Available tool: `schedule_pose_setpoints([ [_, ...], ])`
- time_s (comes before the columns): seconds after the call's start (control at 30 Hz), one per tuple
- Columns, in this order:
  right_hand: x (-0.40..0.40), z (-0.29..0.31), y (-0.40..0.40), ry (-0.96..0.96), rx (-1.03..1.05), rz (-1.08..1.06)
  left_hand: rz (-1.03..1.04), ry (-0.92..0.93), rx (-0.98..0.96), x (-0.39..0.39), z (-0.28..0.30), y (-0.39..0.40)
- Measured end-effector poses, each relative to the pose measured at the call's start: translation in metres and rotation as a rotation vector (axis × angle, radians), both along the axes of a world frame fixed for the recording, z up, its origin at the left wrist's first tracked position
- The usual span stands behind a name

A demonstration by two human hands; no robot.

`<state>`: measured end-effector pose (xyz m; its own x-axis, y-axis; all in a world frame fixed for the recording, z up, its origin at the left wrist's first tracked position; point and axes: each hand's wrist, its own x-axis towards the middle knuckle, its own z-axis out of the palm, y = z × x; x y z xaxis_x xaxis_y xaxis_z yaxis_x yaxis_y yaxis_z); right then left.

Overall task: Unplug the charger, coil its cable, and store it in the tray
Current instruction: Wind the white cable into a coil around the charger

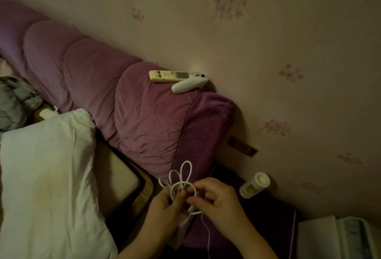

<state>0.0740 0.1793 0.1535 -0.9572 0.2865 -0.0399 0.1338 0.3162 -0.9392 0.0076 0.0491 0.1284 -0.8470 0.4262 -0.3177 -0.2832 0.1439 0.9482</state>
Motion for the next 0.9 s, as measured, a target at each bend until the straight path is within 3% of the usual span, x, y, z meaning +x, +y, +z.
schedule_pose_setpoints([
  [0.13, -0.002, -0.006, 0.0, -0.122, -0.357, -0.148, -0.246, 0.052, 0.011, -0.002, 0.011, -0.005],
  [0.23, -0.002, -0.007, -0.001, -0.186, -0.673, -0.035, -0.412, 0.012, 0.03, -0.003, 0.023, -0.008],
  [0.37, 0.0, -0.008, 0.0, -0.21, -0.774, 0.088, -0.681, -0.055, 0.099, -0.005, 0.032, -0.011],
  [0.47, -0.001, -0.008, -0.001, -0.175, -0.79, 0.104, -0.66, -0.167, 0.139, -0.005, 0.03, -0.011],
  [0.63, -0.009, -0.008, -0.003, -0.12, -0.731, -0.047, -0.314, -0.291, 0.12, -0.001, 0.019, -0.002],
  [0.73, -0.008, 0.004, 0.013, -0.218, -0.556, 0.184, -0.198, -0.292, 0.111, -0.008, 0.02, -0.005],
  [0.83, -0.002, 0.017, 0.046, -0.415, -0.274, 0.48, -0.227, -0.26, 0.084, -0.018, 0.019, -0.013],
  [0.9, 0.006, 0.025, 0.066, -0.434, -0.229, 0.507, -0.275, -0.294, 0.089, -0.024, 0.021, -0.019],
])
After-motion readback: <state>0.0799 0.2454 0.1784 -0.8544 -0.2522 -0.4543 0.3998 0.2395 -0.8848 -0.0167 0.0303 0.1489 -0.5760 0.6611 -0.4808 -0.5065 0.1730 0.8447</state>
